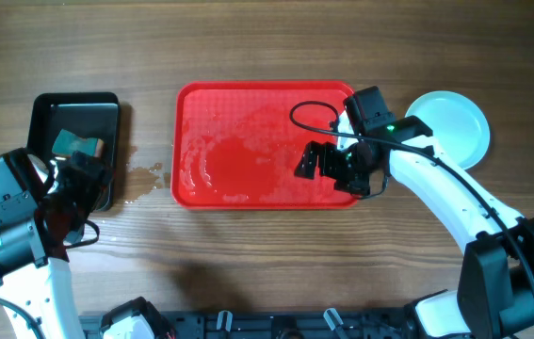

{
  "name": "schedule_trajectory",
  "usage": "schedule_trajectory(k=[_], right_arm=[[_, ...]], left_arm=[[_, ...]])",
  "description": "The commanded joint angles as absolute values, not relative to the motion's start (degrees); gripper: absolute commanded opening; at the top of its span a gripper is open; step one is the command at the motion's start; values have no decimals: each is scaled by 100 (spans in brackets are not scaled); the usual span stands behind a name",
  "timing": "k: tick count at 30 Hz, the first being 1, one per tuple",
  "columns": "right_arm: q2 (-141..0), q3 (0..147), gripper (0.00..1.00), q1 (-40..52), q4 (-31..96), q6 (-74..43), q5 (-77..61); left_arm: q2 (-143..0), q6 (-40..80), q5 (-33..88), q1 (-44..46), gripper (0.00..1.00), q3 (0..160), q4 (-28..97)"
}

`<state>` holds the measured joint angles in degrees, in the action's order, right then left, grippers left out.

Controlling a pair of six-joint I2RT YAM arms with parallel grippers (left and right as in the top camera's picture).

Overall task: Clean dirty plates on tray and stack at the side
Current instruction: 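Release the sponge in the black tray and withdraw the left gripper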

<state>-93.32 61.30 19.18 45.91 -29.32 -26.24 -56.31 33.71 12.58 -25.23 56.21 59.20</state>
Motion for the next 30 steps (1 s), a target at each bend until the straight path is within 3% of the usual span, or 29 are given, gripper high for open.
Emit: schedule_trajectory(k=[1, 14, 19, 22, 30], right_arm=[[-9343, 6106, 100, 1909, 4460, -2864, -2093], [-9343, 6106, 100, 1909, 3457, -2864, -2010], [-9343, 6106, 100, 1909, 3277, -2867, -2010], [-9343, 6106, 100, 1909, 3232, -2867, -2010], [-9343, 6106, 100, 1909, 3212, -2864, -2010]], left_arm=[[-5688, 3387, 1347, -2528, 100, 5618, 5922], [-5800, 3387, 1347, -2528, 100, 5618, 5922], [-5601, 3326, 266, -2517, 100, 5618, 5754], [-5269, 3326, 226, -2484, 100, 5618, 5749], [-4462, 3326, -99, -1682, 100, 5618, 5730]])
